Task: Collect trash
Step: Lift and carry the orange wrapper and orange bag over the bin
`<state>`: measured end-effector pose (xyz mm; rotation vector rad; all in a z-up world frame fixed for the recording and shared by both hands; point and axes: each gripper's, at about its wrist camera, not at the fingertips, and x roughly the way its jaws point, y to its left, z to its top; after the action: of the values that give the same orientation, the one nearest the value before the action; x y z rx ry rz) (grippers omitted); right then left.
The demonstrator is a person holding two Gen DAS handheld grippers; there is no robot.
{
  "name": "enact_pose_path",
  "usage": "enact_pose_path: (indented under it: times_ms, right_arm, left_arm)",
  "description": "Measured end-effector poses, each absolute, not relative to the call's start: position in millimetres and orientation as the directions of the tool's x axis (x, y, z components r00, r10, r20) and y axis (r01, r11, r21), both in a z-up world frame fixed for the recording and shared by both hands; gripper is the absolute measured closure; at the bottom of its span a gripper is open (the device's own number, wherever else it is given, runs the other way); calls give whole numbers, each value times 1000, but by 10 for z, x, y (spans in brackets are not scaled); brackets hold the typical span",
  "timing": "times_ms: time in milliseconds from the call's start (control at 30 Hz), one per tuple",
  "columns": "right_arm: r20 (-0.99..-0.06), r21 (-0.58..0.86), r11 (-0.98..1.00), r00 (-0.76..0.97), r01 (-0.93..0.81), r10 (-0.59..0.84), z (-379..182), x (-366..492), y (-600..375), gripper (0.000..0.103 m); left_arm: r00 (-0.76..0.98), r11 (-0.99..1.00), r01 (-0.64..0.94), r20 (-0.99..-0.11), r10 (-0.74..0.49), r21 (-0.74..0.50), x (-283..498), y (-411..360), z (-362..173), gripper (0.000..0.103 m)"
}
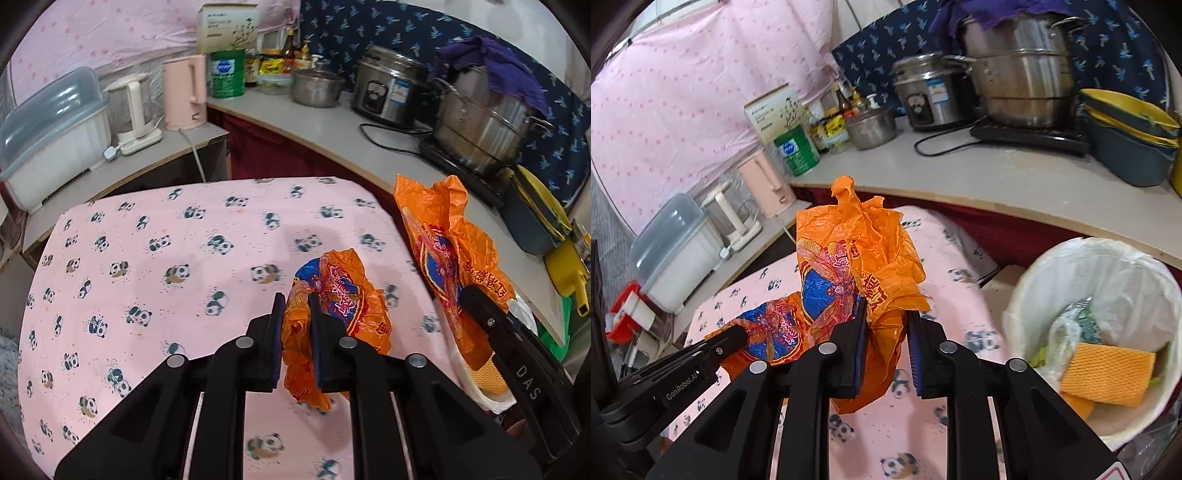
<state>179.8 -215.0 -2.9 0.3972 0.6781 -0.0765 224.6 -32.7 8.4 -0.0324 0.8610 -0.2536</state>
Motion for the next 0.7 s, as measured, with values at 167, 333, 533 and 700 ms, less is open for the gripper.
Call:
enact_pose_path:
  times_ms: [167, 333, 533, 700]
  right_arm:
    - [-597, 344, 909, 802, 236, 18, 123, 1445, -2472, 85]
    - [-582, 355, 890, 813, 287, -30, 181, 1114, -2808, 85]
    - [-578, 364, 861, 811, 356, -91, 176, 786, -3198, 85]
    - [-581, 378, 829, 802, 412, -134, 93, 538, -3536, 85]
  left_arm:
    - [635, 958, 262, -726, -264, -119, 2014, -608, 272, 91]
    - [644, 942, 320, -706, -295, -102, 1803, -938, 427, 91]
    - [627, 917, 386, -703, -337, -95, 1628, -1361, 486, 91]
    - [606, 896, 437, -708, -363, -84, 1522, -1709, 461, 90]
